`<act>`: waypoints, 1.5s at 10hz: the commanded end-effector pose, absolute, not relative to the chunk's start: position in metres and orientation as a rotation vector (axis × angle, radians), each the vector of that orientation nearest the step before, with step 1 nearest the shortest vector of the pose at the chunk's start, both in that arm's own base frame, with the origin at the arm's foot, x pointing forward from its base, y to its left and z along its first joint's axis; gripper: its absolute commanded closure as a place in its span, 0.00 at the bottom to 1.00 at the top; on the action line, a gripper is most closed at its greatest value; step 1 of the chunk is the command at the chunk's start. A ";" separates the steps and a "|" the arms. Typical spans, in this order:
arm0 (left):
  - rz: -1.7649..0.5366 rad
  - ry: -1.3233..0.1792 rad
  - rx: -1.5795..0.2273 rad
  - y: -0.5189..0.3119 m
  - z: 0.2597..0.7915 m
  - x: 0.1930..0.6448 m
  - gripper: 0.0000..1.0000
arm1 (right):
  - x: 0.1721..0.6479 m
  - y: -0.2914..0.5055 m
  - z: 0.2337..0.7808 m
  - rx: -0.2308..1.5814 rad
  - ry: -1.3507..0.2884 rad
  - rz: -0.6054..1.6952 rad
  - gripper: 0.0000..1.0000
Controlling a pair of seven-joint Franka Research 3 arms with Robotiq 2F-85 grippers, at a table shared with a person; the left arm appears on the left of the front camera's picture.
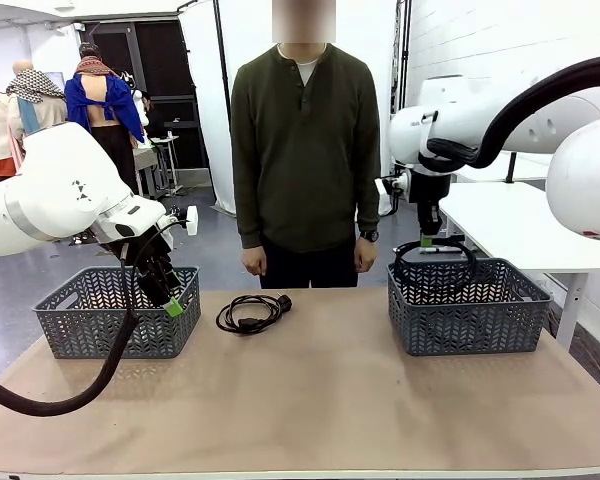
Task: Organize the cables according to human instructions.
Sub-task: Pick up a bundle of cables and place it in the basket indicated by the human.
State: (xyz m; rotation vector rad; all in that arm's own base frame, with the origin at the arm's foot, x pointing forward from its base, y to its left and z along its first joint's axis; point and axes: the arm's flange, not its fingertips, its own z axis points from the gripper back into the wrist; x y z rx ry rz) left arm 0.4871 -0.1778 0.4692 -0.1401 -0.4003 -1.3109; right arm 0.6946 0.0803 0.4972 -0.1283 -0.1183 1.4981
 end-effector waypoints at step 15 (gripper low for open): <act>-1.309 -0.401 -0.139 -0.178 0.470 0.487 0.00 | 0.735 0.049 0.471 -0.136 -0.094 1.546 1.00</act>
